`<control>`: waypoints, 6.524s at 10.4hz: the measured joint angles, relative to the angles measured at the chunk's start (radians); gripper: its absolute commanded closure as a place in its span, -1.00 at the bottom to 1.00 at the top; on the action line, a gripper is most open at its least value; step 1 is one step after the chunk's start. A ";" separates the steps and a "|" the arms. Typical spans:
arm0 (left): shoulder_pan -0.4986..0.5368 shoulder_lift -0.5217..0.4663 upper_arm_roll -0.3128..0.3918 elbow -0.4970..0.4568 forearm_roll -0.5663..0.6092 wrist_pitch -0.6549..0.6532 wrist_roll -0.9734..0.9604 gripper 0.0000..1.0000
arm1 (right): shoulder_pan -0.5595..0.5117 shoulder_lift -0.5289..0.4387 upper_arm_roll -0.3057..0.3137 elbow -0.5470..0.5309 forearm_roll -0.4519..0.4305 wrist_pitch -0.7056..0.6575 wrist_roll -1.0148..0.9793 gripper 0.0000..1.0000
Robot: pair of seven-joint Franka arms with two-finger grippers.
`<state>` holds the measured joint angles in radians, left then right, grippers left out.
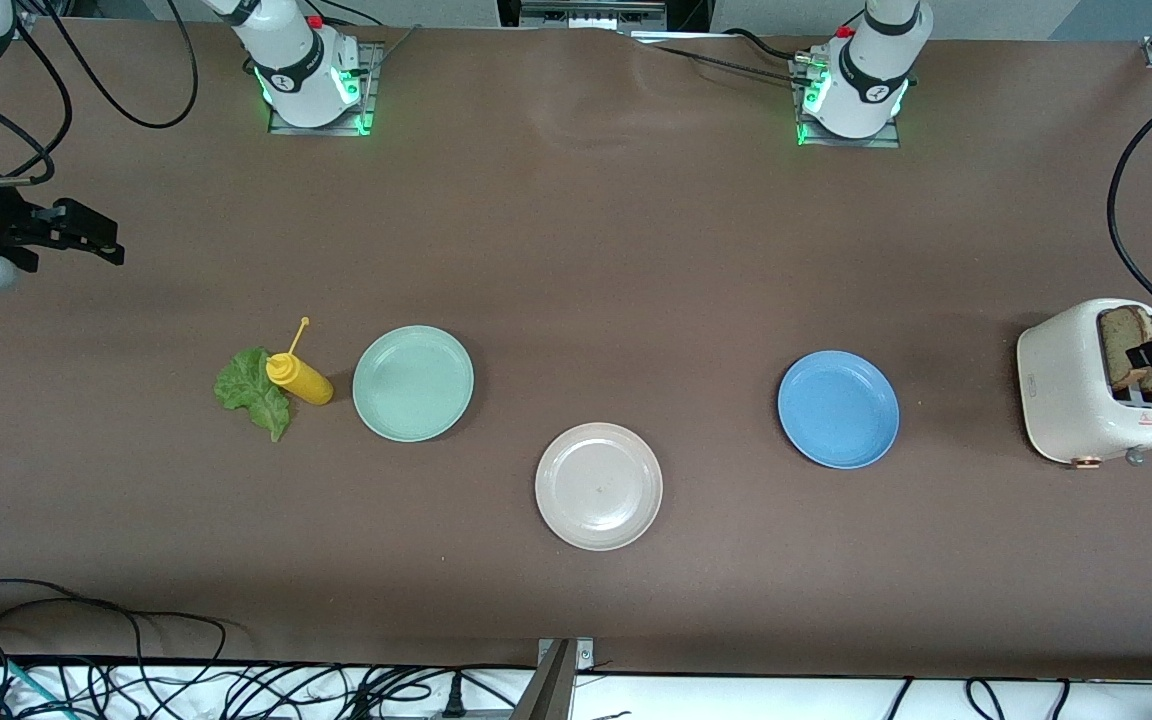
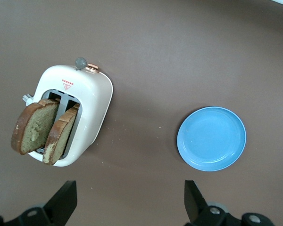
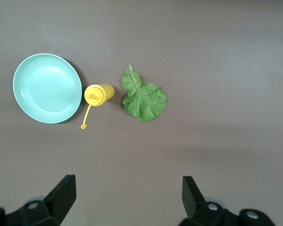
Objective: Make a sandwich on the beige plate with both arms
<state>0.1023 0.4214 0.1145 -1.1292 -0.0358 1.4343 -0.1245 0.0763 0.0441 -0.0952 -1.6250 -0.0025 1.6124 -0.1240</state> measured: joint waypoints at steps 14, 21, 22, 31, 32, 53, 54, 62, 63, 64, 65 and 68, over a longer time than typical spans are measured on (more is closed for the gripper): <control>-0.009 0.007 -0.009 -0.003 0.000 0.035 0.092 -0.99 | -0.005 0.025 -0.001 0.020 0.000 -0.001 -0.001 -1.00; -0.009 0.018 -0.009 -0.004 0.000 0.035 0.194 -1.00 | -0.008 0.025 -0.002 0.023 0.000 -0.001 -0.001 -1.00; -0.009 0.019 -0.009 -0.004 0.000 0.035 0.195 -1.00 | -0.010 0.025 -0.003 0.023 0.000 -0.001 -0.001 -1.00; -0.005 0.020 -0.007 -0.004 0.000 0.035 0.198 -1.00 | -0.015 0.027 -0.007 0.023 0.000 -0.001 -0.005 -1.00; -0.005 0.020 -0.007 -0.004 0.000 0.035 0.198 -1.00 | -0.016 0.027 -0.007 0.023 0.000 -0.001 -0.005 -1.00; -0.002 0.020 -0.004 -0.004 0.000 0.035 0.199 -1.00 | -0.032 0.028 -0.007 0.023 0.000 -0.001 -0.007 -1.00; -0.002 0.020 -0.004 -0.004 0.000 0.035 0.199 -1.00 | -0.033 0.028 -0.007 0.023 0.000 -0.001 -0.007 -1.00; -0.002 0.020 -0.004 -0.004 0.000 0.035 0.199 -1.00 | -0.036 0.037 -0.007 0.023 0.000 -0.001 -0.006 -1.00; -0.002 0.020 -0.004 -0.004 0.000 0.035 0.199 -1.00 | -0.036 0.038 -0.007 0.023 0.000 -0.001 -0.006 -1.00; -0.002 0.020 -0.004 -0.004 0.000 0.035 0.199 -1.00 | -0.036 0.038 -0.007 0.023 0.000 -0.001 -0.005 -1.00; -0.003 0.020 -0.004 -0.004 0.000 0.035 0.199 -1.00 | -0.036 0.038 -0.007 0.024 0.000 -0.001 -0.005 -1.00; -0.003 0.020 -0.004 -0.004 0.000 0.035 0.199 -1.00 | -0.036 0.038 -0.006 0.028 0.000 0.000 -0.005 -1.00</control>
<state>0.0993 0.4410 0.1109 -1.1329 -0.0358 1.4689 0.0741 0.0405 0.0819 -0.1016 -1.5966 -0.0025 1.6122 -0.1290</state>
